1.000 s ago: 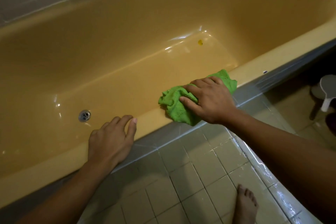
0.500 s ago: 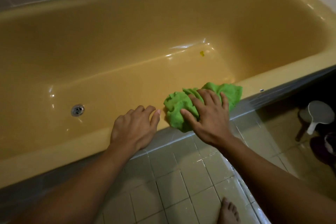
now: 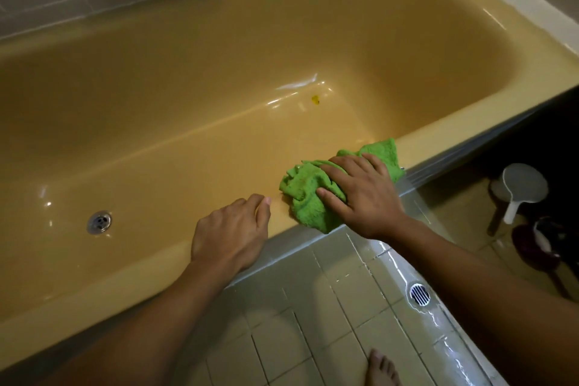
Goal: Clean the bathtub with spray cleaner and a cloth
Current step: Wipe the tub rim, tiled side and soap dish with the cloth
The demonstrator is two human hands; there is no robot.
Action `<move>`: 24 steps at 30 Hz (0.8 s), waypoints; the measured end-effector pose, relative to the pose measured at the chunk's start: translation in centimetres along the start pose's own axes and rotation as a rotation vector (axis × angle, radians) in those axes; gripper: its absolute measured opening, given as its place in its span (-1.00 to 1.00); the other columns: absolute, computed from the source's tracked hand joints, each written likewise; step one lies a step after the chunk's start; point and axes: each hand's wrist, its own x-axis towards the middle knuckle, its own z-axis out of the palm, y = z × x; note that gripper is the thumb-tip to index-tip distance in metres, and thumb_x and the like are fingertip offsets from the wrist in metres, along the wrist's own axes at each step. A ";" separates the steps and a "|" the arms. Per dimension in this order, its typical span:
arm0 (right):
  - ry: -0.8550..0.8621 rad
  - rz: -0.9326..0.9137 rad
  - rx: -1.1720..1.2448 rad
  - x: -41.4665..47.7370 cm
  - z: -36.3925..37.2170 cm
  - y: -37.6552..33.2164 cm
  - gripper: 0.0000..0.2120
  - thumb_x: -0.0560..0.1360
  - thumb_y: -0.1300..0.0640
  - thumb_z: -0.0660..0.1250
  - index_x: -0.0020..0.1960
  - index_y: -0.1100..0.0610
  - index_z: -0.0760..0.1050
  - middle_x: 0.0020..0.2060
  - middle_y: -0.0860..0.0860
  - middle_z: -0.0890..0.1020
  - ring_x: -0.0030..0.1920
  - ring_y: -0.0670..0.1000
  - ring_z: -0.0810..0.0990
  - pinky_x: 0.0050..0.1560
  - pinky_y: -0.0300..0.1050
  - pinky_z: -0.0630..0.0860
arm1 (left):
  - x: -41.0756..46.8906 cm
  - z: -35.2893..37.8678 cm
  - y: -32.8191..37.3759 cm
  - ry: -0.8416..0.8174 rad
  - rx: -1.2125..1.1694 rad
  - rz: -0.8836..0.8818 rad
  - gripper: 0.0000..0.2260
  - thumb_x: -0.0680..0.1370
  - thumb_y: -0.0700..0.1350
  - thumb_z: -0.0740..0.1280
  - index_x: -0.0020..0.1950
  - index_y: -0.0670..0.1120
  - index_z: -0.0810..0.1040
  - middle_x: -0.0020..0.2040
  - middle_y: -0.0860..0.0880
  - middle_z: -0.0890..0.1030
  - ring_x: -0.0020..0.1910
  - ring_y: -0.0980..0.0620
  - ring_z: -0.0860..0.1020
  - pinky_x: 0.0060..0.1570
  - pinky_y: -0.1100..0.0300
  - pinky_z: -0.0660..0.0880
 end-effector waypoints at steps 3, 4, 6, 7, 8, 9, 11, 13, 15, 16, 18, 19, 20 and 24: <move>-0.012 0.035 0.020 0.3 -1.1 3.7 -0.45 0.63 -0.31 -0.02 0.41 -0.04 0.47 0.28 -0.01 0.58 0.32 0.08 0.48 0.42 0.12 0.20 | 0.5 0.0 1.0 -0.001 -0.013 -0.010 -0.57 0.70 0.21 -0.16 0.27 0.15 0.45 0.15 0.05 0.65 0.03 -0.16 0.62 -0.12 0.04 0.40; -0.016 0.048 0.023 0.5 -1.5 5.0 -0.45 0.63 -0.31 -0.02 0.40 -0.04 0.47 0.27 -0.01 0.58 0.32 0.08 0.48 0.42 0.13 0.21 | 0.7 0.0 1.3 -0.006 -0.016 -0.015 -0.57 0.70 0.21 -0.16 0.26 0.15 0.45 0.15 0.05 0.65 0.03 -0.16 0.62 -0.11 0.04 0.41; -0.024 0.063 0.015 1.0 -2.1 7.4 -0.45 0.63 -0.31 -0.03 0.36 -0.03 0.50 0.24 0.00 0.59 0.28 0.09 0.49 0.39 0.14 0.23 | 1.3 0.0 2.1 -0.016 -0.028 -0.026 -0.57 0.70 0.20 -0.16 0.25 0.15 0.46 0.14 0.05 0.65 0.02 -0.16 0.62 -0.12 0.05 0.41; -0.028 0.068 0.005 1.2 -2.4 8.6 -0.45 0.63 -0.31 -0.04 0.34 -0.02 0.51 0.22 0.00 0.60 0.26 0.08 0.49 0.38 0.14 0.24 | 1.6 0.0 2.5 -0.020 -0.032 -0.026 -0.57 0.71 0.20 -0.16 0.24 0.16 0.46 0.13 0.05 0.66 0.00 -0.16 0.62 -0.12 0.05 0.39; -0.032 0.077 -0.008 1.4 -2.7 9.7 -0.45 0.63 -0.31 -0.05 0.31 -0.02 0.52 0.19 -0.01 0.60 0.23 0.08 0.50 0.38 0.13 0.24 | 1.9 0.0 3.1 -0.021 -0.034 -0.023 -0.57 0.71 0.20 -0.16 0.24 0.15 0.46 0.11 0.05 0.66 -0.01 -0.16 0.62 -0.12 0.05 0.40; -0.037 0.087 -0.022 1.7 -2.9 10.8 -0.45 0.63 -0.31 -0.06 0.28 -0.02 0.52 0.17 -0.01 0.60 0.21 0.08 0.50 0.37 0.13 0.25 | 2.2 0.0 3.6 -0.020 -0.036 -0.017 -0.58 0.71 0.19 -0.16 0.22 0.15 0.46 0.10 0.05 0.66 -0.01 -0.16 0.62 -0.12 0.04 0.41; -0.040 0.108 -0.036 2.0 -3.4 13.1 -0.44 0.63 -0.31 -0.08 0.25 -0.02 0.53 0.15 -0.01 0.60 0.19 0.07 0.50 0.36 0.13 0.25 | 2.8 0.0 4.7 -0.017 -0.035 -0.002 -0.57 0.70 0.20 -0.16 0.22 0.15 0.46 0.08 0.04 0.67 -0.03 -0.15 0.62 -0.10 0.03 0.45; -0.028 0.125 -0.041 2.0 -3.7 15.5 -0.44 0.63 -0.32 -0.07 0.26 -0.03 0.53 0.16 -0.01 0.60 0.20 0.07 0.49 0.37 0.13 0.24 | 3.5 0.0 6.0 -0.009 -0.032 0.016 -0.54 0.69 0.21 -0.18 0.26 0.15 0.46 0.08 0.04 0.67 -0.03 -0.15 0.63 -0.09 0.03 0.48; -0.015 0.158 -0.047 2.1 -4.2 18.3 -0.43 0.62 -0.33 -0.07 0.28 -0.03 0.53 0.19 -0.01 0.60 0.23 0.07 0.48 0.39 0.13 0.22 | 4.1 -0.1 7.5 0.000 -0.021 0.041 -0.51 0.67 0.25 -0.20 0.32 0.17 0.43 0.12 0.04 0.67 -0.01 -0.15 0.64 -0.06 0.03 0.50; -0.014 0.183 -0.048 2.2 -4.4 19.7 -0.42 0.62 -0.35 -0.07 0.28 -0.03 0.53 0.21 0.00 0.59 0.25 0.08 0.48 0.40 0.14 0.20 | 4.5 -0.1 8.4 0.005 -0.012 0.058 -0.50 0.66 0.27 -0.20 0.36 0.18 0.42 0.16 0.04 0.66 0.02 -0.14 0.64 -0.07 0.04 0.49; -0.015 0.234 -0.048 2.4 -4.8 22.0 -0.36 0.60 -0.39 -0.09 0.28 -0.02 0.55 0.23 0.02 0.59 0.27 0.10 0.48 0.43 0.16 0.20 | 5.5 0.0 10.4 0.006 0.005 0.092 -0.48 0.66 0.31 -0.18 0.43 0.17 0.37 0.22 0.03 0.64 0.06 -0.14 0.63 -0.08 0.04 0.44; -0.016 0.250 -0.046 2.6 -5.0 22.8 -0.33 0.58 -0.41 -0.10 0.27 -0.02 0.55 0.23 0.02 0.59 0.28 0.11 0.47 0.43 0.18 0.19 | 6.1 0.0 11.6 0.003 0.010 0.108 -0.47 0.66 0.32 -0.18 0.46 0.16 0.35 0.23 0.02 0.63 0.07 -0.14 0.63 -0.08 0.04 0.43; -0.017 0.261 -0.041 2.6 -5.1 23.2 -0.31 0.57 -0.44 -0.12 0.28 -0.03 0.55 0.25 0.02 0.59 0.29 0.11 0.47 0.45 0.20 0.18 | 6.7 0.1 12.7 -0.004 0.013 0.124 -0.47 0.67 0.32 -0.17 0.48 0.16 0.32 0.24 0.01 0.62 0.07 -0.14 0.62 -0.08 0.04 0.43; -0.047 0.280 -0.002 2.4 -5.2 22.7 -0.33 0.54 -0.49 -0.13 0.47 -0.22 0.37 0.50 -0.09 0.39 0.48 0.09 0.33 0.54 0.32 -0.03 | 8.6 0.2 16.1 -0.007 0.017 0.171 -0.49 0.68 0.30 -0.16 0.53 0.16 0.25 0.28 0.01 0.59 0.09 -0.14 0.62 -0.06 0.02 0.45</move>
